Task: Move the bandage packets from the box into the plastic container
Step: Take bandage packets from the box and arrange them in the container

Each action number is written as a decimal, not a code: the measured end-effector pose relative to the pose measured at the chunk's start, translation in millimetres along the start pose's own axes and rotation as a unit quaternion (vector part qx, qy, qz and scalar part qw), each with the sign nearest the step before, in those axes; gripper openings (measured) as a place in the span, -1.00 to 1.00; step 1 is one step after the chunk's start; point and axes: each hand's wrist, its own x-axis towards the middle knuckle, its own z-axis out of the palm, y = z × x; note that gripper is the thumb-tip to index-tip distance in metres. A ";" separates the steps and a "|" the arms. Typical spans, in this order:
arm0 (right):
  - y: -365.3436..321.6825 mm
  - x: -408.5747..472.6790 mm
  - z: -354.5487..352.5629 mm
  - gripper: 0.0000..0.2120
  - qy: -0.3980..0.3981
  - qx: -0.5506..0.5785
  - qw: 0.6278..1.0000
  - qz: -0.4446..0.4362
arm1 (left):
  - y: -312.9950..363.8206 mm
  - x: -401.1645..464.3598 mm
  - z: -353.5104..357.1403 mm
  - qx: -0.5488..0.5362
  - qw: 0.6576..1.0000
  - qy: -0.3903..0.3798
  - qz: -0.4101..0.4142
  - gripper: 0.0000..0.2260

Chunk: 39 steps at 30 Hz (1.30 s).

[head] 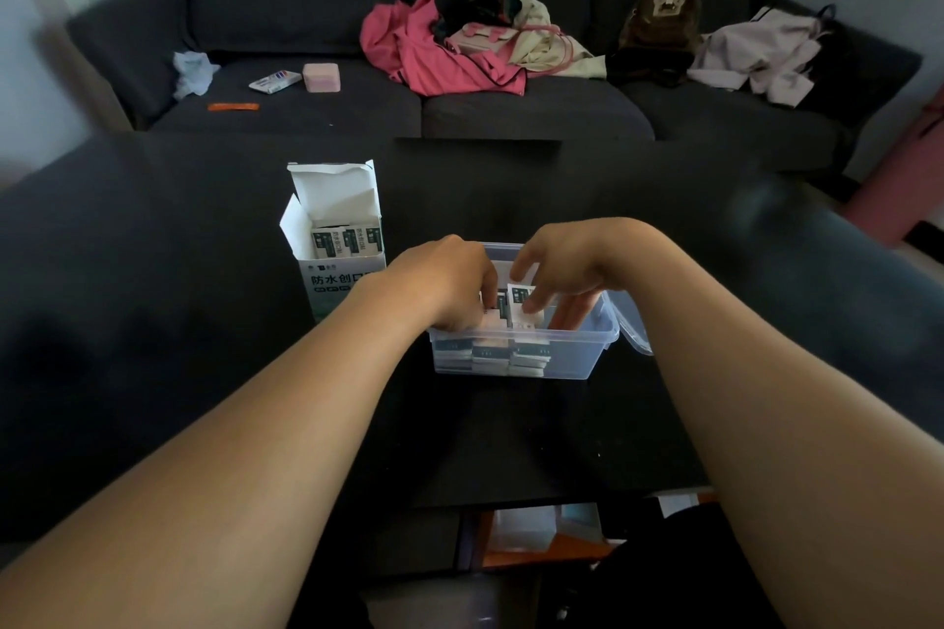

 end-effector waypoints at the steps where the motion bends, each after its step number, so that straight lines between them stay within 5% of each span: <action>1: 0.4 1.4 -0.2 -0.45 0.004 0.000 1.000 -0.001 | -0.3 0.2 0.1 -0.002 1.000 -0.001 0.001 -0.74; 13: 4.0 2.6 -3.2 -0.76 0.039 0.029 0.999 -0.014 | -3.1 3.4 2.2 -0.003 1.000 0.004 -0.002 -0.71; 30: 5.6 -2.3 -6.7 -0.71 0.093 0.008 0.992 -0.083 | -4.0 7.5 2.3 0.012 1.000 -0.009 -0.002 -0.67; 39: 5.9 -3.2 -5.7 -0.85 0.066 -0.017 0.993 -0.101 | -4.4 7.6 4.3 0.009 1.000 0.003 -0.010 -0.68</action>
